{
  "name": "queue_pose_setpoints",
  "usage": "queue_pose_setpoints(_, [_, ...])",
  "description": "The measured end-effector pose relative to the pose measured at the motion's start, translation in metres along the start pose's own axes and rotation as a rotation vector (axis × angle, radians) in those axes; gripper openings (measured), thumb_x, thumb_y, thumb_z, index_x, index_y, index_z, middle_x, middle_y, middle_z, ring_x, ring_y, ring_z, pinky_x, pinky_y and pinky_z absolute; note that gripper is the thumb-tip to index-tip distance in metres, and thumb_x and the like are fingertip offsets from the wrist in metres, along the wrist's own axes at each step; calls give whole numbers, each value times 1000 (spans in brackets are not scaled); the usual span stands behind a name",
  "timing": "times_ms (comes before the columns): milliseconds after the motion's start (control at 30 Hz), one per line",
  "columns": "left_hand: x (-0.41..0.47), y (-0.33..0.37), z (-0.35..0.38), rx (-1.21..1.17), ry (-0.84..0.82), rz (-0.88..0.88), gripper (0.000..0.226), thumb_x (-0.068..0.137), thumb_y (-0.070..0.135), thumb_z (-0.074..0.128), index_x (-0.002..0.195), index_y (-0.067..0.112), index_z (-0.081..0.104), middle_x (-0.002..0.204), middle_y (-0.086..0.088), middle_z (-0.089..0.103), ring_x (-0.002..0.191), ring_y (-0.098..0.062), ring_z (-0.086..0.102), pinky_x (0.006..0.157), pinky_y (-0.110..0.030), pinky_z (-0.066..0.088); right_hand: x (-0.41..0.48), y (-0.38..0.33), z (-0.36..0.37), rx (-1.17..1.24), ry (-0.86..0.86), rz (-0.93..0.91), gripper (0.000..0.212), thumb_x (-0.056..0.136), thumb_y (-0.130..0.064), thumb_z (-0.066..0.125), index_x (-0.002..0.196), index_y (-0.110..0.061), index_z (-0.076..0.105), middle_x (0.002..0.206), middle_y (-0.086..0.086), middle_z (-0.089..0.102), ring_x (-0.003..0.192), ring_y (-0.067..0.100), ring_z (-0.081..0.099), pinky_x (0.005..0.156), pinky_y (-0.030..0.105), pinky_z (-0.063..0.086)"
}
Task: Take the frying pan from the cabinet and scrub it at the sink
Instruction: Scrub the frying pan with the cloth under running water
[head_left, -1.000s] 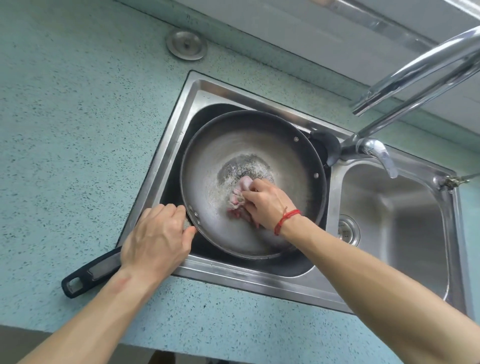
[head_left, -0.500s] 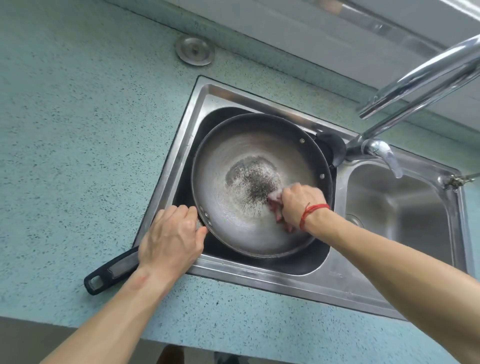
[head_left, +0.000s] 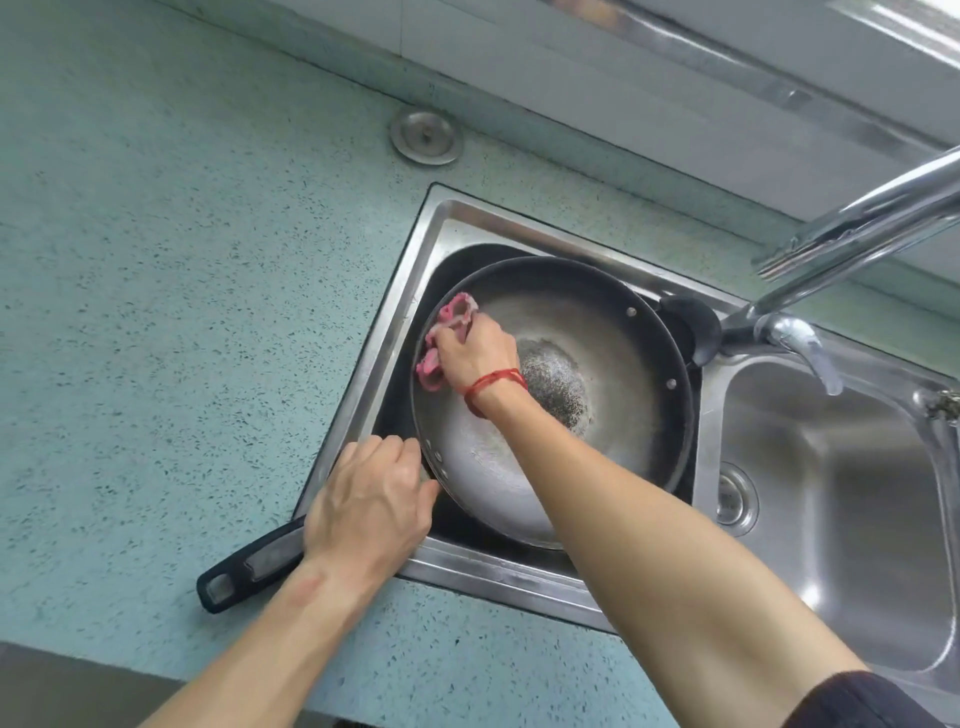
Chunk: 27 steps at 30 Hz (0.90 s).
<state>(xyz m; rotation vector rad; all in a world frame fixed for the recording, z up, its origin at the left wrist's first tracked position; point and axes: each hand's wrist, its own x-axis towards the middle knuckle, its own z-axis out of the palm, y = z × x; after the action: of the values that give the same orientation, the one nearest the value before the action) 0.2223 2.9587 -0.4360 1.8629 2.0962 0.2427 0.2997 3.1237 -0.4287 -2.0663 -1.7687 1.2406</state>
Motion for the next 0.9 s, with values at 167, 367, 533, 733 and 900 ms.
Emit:
queue_pose_setpoints(167, [-1,0,0,5,0,7,19,80,30,68,78,15,57,72,0,53,75,-24,52,73,-37,45,28,-7,-10,233,152,141,41,95,-32,50,125,-5,47,123,22,61,111,38,58,88,34,44])
queue_pose_setpoints(367, [-1,2,-3,18,-7,18,21,75,28,74,79,12,61,70,-1,55,72,-25,53,71,-38,45,-12,24,10,-35,-171,-147,41,77,-58,50,102,-28,57,90,4,73,84,25,69,82,39,58])
queue_pose_setpoints(533, [-1,1,-3,18,10,40,18,78,28,71,84,13,62,72,1,54,72,-22,51,72,-36,44,-17,41,3,-290,-164,-486,22,91,-34,51,89,-13,45,82,9,64,72,30,59,69,39,49])
queue_pose_setpoints(733, [-2,-1,0,27,16,34,21,81,27,70,92,10,66,73,2,55,72,-21,53,73,-35,45,46,39,-32,-592,99,-621,25,92,-13,49,113,-2,56,116,21,60,101,38,58,85,44,49])
queue_pose_setpoints(900, [-2,0,-1,26,16,27,22,83,28,68,94,9,66,75,1,55,73,-21,53,75,-36,46,66,72,-85,-1043,263,-516,47,95,-23,59,131,5,48,117,18,52,104,32,54,87,38,51])
